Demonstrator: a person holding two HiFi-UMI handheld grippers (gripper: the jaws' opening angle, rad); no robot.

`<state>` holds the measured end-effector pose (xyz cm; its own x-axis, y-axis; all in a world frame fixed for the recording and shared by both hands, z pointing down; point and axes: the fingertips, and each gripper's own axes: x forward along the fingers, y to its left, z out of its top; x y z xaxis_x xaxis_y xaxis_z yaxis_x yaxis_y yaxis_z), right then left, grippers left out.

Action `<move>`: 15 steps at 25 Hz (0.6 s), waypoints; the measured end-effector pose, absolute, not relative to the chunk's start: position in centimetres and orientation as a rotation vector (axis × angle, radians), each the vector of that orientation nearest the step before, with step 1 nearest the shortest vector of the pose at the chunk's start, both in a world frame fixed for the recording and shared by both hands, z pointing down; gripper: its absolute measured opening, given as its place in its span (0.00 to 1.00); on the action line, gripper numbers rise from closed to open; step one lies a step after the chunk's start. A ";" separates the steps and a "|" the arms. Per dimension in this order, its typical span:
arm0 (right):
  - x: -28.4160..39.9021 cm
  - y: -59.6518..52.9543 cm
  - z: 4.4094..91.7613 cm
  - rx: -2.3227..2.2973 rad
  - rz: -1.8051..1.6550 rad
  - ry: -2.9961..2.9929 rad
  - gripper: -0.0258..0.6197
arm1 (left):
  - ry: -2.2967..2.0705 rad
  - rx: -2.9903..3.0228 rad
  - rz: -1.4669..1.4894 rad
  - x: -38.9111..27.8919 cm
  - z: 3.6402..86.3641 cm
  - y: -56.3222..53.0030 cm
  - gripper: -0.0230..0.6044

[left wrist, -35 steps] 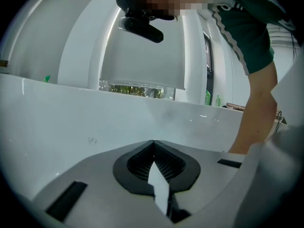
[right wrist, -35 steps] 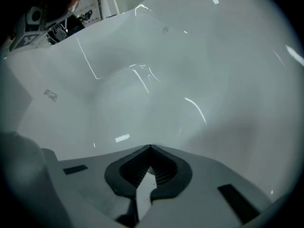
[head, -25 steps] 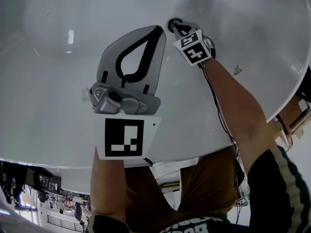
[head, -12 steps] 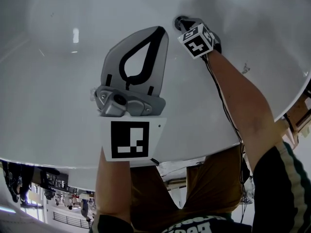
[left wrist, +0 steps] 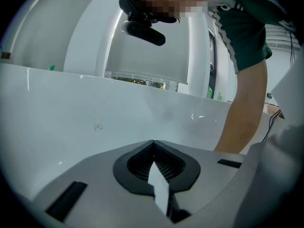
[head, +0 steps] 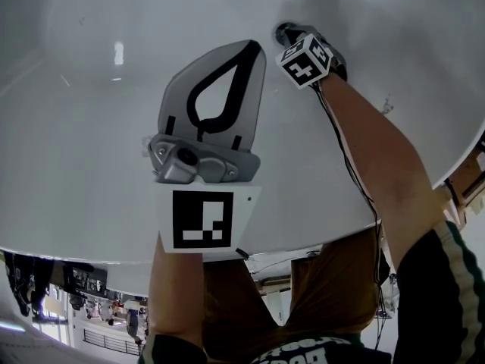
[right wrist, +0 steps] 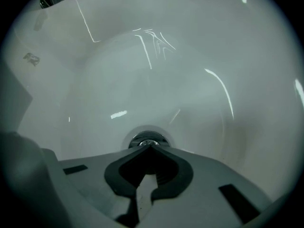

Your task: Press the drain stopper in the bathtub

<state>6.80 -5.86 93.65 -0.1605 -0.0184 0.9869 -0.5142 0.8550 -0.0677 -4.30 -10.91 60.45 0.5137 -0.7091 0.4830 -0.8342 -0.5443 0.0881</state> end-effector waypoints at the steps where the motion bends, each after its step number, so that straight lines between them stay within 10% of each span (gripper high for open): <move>1: 6.7 -5.9 93.7 0.404 0.448 -1.685 0.05 | -1.288 2.451 0.572 -4.3 60.6 -10.8 0.05; 15: 6.6 -5.9 93.6 0.378 0.461 -1.672 0.06 | -1.293 2.385 0.550 -4.6 61.0 -10.5 0.05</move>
<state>6.58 -5.90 93.62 -0.1486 0.0130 0.9888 -0.4956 0.8643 -0.0858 -4.57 -10.49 61.01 0.5022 -0.7049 0.5009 -0.8497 -0.5098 0.1345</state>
